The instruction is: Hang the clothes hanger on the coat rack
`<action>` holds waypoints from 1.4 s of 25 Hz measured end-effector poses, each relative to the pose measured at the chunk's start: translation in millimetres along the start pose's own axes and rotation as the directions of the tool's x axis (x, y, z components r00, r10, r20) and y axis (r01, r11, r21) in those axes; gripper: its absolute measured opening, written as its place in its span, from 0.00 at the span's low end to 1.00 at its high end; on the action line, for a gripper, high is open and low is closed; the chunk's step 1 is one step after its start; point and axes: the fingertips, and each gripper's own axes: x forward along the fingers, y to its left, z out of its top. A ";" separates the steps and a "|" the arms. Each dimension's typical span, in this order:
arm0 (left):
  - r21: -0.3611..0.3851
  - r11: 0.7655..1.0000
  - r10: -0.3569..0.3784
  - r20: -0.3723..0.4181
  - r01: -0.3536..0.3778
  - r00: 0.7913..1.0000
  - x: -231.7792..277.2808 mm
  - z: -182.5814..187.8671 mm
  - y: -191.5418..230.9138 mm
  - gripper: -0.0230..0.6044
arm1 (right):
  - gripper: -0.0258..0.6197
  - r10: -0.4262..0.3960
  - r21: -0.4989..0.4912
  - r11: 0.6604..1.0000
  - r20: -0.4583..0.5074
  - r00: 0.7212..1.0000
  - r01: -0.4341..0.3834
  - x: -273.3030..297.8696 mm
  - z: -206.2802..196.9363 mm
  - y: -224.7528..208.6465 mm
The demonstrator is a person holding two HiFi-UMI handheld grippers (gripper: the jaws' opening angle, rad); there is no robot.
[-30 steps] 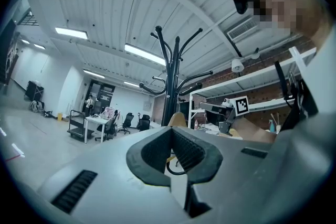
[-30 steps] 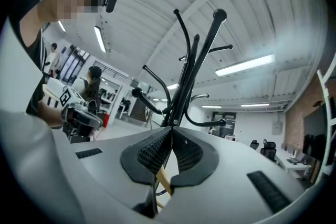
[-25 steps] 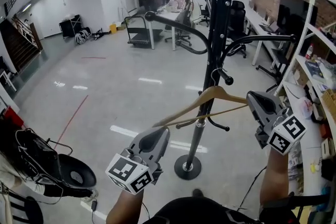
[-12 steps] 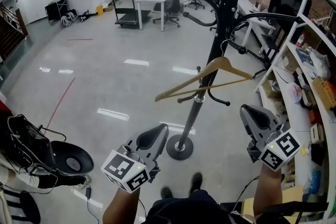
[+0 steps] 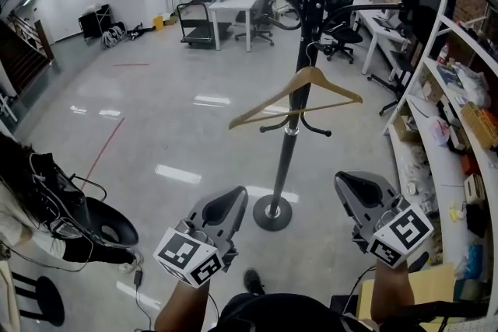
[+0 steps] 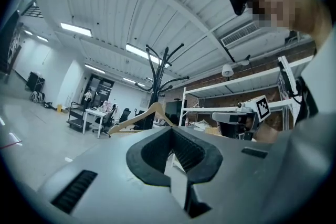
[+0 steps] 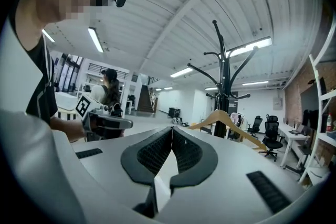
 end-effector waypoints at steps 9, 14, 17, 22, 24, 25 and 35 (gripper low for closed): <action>-0.019 0.999 0.028 -0.086 -0.030 0.996 -48.5 -22.6 -92.3 0.04 | 0.05 -0.051 0.053 0.997 -0.004 0.999 0.052 -102.4 -13.1 40.3; 0.005 0.999 0.047 -0.099 -0.047 0.994 -77.3 -12.2 -129.6 0.04 | 0.05 -0.064 0.078 0.995 0.011 0.998 0.063 -135.7 -6.1 57.5; 0.014 0.999 0.043 -0.088 -0.041 0.995 -97.8 -4.9 -146.5 0.04 | 0.05 -0.074 0.062 0.995 0.019 0.997 0.073 -149.4 3.2 75.2; -0.002 1.000 -0.002 -0.085 0.002 0.996 -168.0 -12.2 -159.6 0.04 | 0.05 -0.099 0.053 0.994 0.026 0.995 0.097 -163.9 12.2 149.6; -0.012 1.000 -0.023 -0.085 0.022 0.996 -196.4 -16.5 -164.8 0.04 | 0.05 -0.115 0.056 0.992 0.015 0.993 0.114 -170.5 11.5 178.6; -0.017 0.999 -0.031 -0.087 0.030 0.996 -199.6 -18.0 -169.7 0.04 | 0.05 -0.123 0.059 0.991 0.010 0.992 0.122 -175.5 11.2 181.5; -0.050 0.996 -0.078 -0.100 0.073 0.992 -284.6 -28.3 -188.1 0.04 | 0.05 -0.233 0.117 0.965 -0.040 0.972 0.237 -220.1 10.4 260.9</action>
